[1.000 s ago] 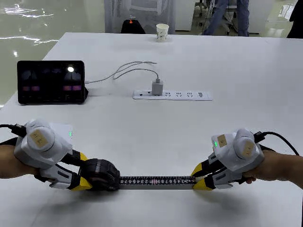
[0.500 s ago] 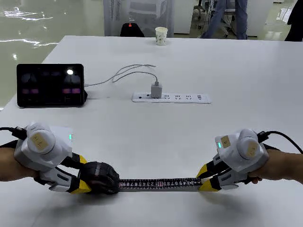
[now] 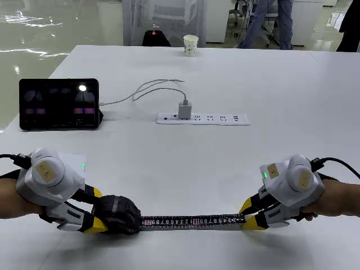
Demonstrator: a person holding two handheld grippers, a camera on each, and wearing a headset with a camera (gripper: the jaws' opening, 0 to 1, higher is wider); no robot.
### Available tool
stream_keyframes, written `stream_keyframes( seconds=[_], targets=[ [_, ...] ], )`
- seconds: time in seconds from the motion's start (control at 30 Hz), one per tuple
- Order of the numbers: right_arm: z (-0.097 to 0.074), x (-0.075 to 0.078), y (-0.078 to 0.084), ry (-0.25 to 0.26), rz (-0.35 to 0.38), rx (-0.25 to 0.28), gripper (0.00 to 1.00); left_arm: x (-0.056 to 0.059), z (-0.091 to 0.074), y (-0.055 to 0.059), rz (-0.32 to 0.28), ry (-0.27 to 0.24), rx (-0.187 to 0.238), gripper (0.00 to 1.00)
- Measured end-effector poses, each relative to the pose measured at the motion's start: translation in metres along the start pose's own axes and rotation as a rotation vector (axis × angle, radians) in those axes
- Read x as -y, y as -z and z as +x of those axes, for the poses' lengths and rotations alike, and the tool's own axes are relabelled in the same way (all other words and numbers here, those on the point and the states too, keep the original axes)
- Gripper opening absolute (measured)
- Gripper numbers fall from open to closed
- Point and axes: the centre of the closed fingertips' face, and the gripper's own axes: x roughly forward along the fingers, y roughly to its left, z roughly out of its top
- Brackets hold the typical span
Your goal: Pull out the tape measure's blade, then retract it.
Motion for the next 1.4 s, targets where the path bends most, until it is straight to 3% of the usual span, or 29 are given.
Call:
stream_keyframes(
  seconds=[0.37,1.27,1.4],
  targets=[
    [-0.008,-0.003,0.016,0.009,0.023,-0.020,0.08,0.001,0.000,-0.001,0.003,-0.001,-0.007,0.25],
    [-0.007,-0.005,0.016,0.034,-0.023,-0.068,0.13,0.004,-0.002,-0.004,0.023,-0.031,-0.076,0.26],
    [-0.006,-0.006,0.015,0.038,-0.030,-0.072,0.19,0.003,-0.002,-0.003,0.018,-0.037,-0.079,0.27]
  ],
)
